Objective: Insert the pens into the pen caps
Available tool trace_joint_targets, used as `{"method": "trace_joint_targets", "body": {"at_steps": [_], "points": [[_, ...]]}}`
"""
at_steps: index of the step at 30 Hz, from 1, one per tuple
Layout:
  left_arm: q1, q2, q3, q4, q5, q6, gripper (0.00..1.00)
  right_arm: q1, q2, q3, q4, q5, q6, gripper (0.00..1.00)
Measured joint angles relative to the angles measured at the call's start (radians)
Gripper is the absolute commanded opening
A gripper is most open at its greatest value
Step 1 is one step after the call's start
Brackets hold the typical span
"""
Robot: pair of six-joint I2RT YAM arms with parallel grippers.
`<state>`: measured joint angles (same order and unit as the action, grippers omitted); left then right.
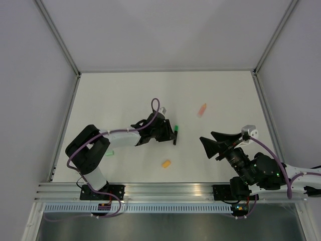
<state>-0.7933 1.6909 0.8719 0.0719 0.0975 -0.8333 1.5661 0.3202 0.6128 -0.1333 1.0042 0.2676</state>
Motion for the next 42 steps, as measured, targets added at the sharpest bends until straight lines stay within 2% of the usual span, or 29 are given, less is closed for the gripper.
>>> {"method": "trace_joint_targets", "body": {"at_steps": [8,9,11,12,14,17,21,27,32,36,42], "points": [[0.000,-0.032,-0.029,-0.035,-0.019,-0.007,0.51,0.000,0.004,0.000,-0.002,0.027,0.001,0.68],[0.000,-0.047,-0.030,-0.039,-0.019,-0.004,0.57,0.000,0.010,0.000,-0.002,0.050,0.002,0.68],[0.000,-0.086,-0.030,-0.044,-0.017,0.026,0.82,0.000,0.047,0.007,-0.004,0.108,0.010,0.68],[0.000,-0.111,-0.030,-0.045,-0.014,0.047,0.88,0.000,0.072,0.014,-0.007,0.135,0.012,0.68],[0.000,-0.172,-0.030,-0.053,-0.011,0.088,0.95,-0.001,0.154,0.045,-0.018,0.201,0.018,0.67],[0.000,-0.260,-0.030,-0.066,-0.021,0.150,0.96,-0.043,0.282,0.113,-0.041,0.250,0.027,0.67],[0.000,-0.376,-0.070,-0.041,-0.063,0.224,0.96,-0.251,0.447,0.245,-0.093,0.177,0.062,0.73],[0.000,-0.486,-0.204,-0.010,-0.119,0.300,0.96,-0.763,0.787,0.440,-0.141,-0.195,0.148,0.74],[0.000,-0.555,-0.240,-0.019,-0.184,0.352,0.96,-1.043,1.064,0.486,-0.186,-0.434,0.243,0.74],[0.000,-0.617,-0.247,-0.019,-0.248,0.362,0.96,-1.164,1.281,0.578,-0.222,-0.545,0.313,0.67],[0.000,-0.808,-0.329,-0.002,-0.293,0.362,0.96,-1.203,1.527,0.702,-0.271,-0.623,0.373,0.62]]}}
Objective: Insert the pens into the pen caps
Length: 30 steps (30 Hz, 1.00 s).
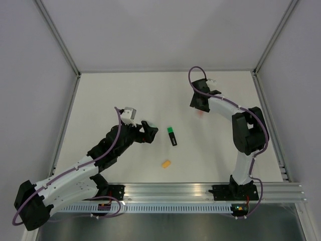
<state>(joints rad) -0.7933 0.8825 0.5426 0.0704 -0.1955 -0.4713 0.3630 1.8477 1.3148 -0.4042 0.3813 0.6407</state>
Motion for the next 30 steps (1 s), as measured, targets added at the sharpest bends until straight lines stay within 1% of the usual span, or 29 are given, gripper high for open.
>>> {"method": "trace_joint_targets", "body": {"at_steps": [2,4,9,16,19,20,22,23,24,25,27,28,30], "points": [[0.000,-0.044,-0.018,0.006,-0.016,0.000,0.96,-0.004,0.078,0.058,-0.027,-0.010,0.014,0.62],[0.000,-0.069,-0.026,0.006,-0.026,0.000,0.96,-0.005,0.119,0.087,-0.041,-0.010,0.025,0.62],[0.000,-0.114,-0.033,0.009,-0.042,0.000,0.96,-0.008,0.161,0.104,-0.073,0.006,0.046,0.61],[0.000,-0.119,-0.040,0.010,-0.043,-0.001,0.96,-0.008,0.203,0.106,-0.081,0.018,0.062,0.59],[0.000,-0.119,-0.042,0.010,-0.043,-0.001,0.96,-0.008,0.204,0.106,-0.080,0.018,0.066,0.52],[0.000,-0.119,-0.042,0.010,-0.043,-0.001,0.96,-0.008,0.205,0.106,-0.077,0.018,0.066,0.43],[0.000,-0.119,-0.042,0.011,-0.043,-0.001,0.96,-0.008,0.205,0.103,-0.067,0.016,0.066,0.34],[0.000,-0.118,-0.042,0.012,-0.042,0.000,0.96,-0.008,0.205,0.100,-0.060,0.017,0.065,0.23],[0.000,-0.116,-0.042,0.015,-0.039,-0.001,0.96,-0.008,0.205,0.098,-0.054,0.017,0.060,0.18],[0.000,-0.113,-0.042,0.016,-0.038,-0.001,0.96,-0.008,0.205,0.096,-0.047,0.016,0.057,0.10],[0.000,-0.099,-0.042,0.022,-0.031,-0.001,0.96,-0.008,0.198,0.079,-0.019,0.011,0.047,0.02],[0.000,-0.089,-0.042,0.023,-0.028,-0.001,0.96,-0.008,0.189,0.063,0.000,0.007,0.038,0.00],[0.000,-0.068,-0.042,0.023,-0.015,-0.002,0.95,-0.008,0.161,0.018,0.036,-0.011,0.015,0.00]]}}
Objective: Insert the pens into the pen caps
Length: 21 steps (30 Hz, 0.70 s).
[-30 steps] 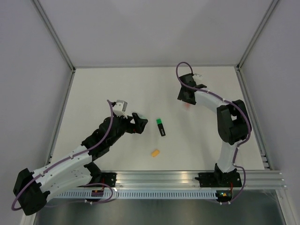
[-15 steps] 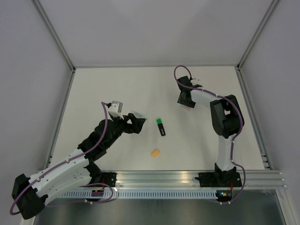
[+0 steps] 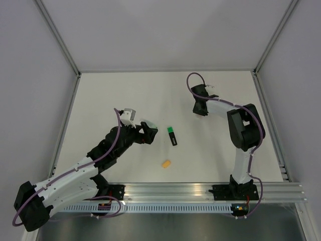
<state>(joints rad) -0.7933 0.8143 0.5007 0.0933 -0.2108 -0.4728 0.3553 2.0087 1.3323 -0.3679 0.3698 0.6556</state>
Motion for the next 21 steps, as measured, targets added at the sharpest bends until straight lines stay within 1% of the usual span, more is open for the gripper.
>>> {"method": "trace_joint_targets", "body": {"at_steps": [4,6,8,11,15,18,21], "points": [[0.014,0.056,0.001,0.000,0.040,-0.016,0.93,0.012,-0.092,-0.127,0.039,-0.038,-0.054,0.00],[0.039,0.085,0.002,-0.001,0.080,-0.033,0.90,0.032,-0.147,-0.193,0.049,-0.051,-0.078,0.00],[0.081,0.115,0.003,0.003,0.142,-0.052,0.89,0.074,-0.224,-0.269,0.069,-0.058,-0.100,0.00],[0.135,0.143,0.003,0.019,0.226,-0.078,0.89,0.173,-0.352,-0.355,0.097,-0.056,-0.111,0.00],[0.170,0.159,0.003,0.042,0.313,-0.105,0.88,0.360,-0.503,-0.412,0.167,-0.023,-0.105,0.00],[0.187,0.176,0.003,0.048,0.358,-0.119,0.87,0.487,-0.589,-0.462,0.232,0.010,-0.093,0.00],[0.206,0.205,0.003,0.048,0.401,-0.133,0.85,0.570,-0.637,-0.500,0.262,0.047,-0.080,0.00]]}}
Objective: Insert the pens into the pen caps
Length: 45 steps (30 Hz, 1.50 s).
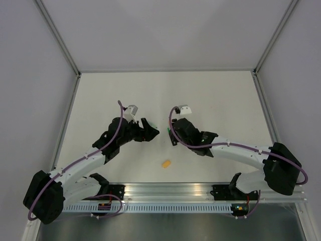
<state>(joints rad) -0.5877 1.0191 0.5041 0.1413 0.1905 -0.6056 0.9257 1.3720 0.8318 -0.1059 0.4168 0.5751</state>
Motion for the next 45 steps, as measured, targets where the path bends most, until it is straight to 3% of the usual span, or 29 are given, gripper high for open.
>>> {"method": "trace_joint_targets", "body": {"at_steps": [14,18,25,28,29,31,32,35,36,38,41,45], "points": [[0.016,-0.008,0.000,0.053,0.063,-0.039,0.84,0.188,-0.042,-0.013,0.056,0.096,0.016,0.00],[0.016,-0.014,-0.002,0.083,0.084,-0.046,0.72,0.230,-0.042,-0.012,0.079,0.115,0.016,0.00],[0.016,-0.013,-0.004,0.098,0.105,-0.051,0.68,0.290,-0.026,0.019,0.100,0.166,0.016,0.00],[0.016,-0.011,-0.004,0.100,0.110,-0.053,0.56,0.299,-0.010,0.046,0.102,0.181,0.015,0.00],[0.016,-0.011,-0.004,0.101,0.111,-0.053,0.44,0.301,-0.006,0.054,0.104,0.185,0.015,0.00],[0.016,-0.010,-0.004,0.113,0.127,-0.065,0.32,0.303,0.000,0.060,0.109,0.188,0.014,0.00],[0.016,-0.009,-0.004,0.123,0.136,-0.068,0.19,0.303,0.003,0.060,0.111,0.190,0.014,0.00],[0.014,-0.002,-0.003,0.161,0.174,-0.084,0.02,0.303,0.009,0.060,0.111,0.192,0.010,0.14],[0.015,0.002,-0.004,0.167,0.187,-0.087,0.02,0.303,0.009,0.060,0.111,0.195,0.004,0.33],[0.020,0.006,-0.008,0.184,0.207,-0.087,0.02,0.303,0.009,0.060,0.113,0.195,-0.002,0.51],[0.023,0.005,-0.033,0.241,0.268,-0.093,0.02,0.303,-0.011,0.048,0.127,0.168,-0.030,0.64],[0.023,-0.010,-0.066,0.337,0.384,-0.116,0.02,0.302,-0.141,-0.060,0.189,0.056,-0.074,0.66]]}}
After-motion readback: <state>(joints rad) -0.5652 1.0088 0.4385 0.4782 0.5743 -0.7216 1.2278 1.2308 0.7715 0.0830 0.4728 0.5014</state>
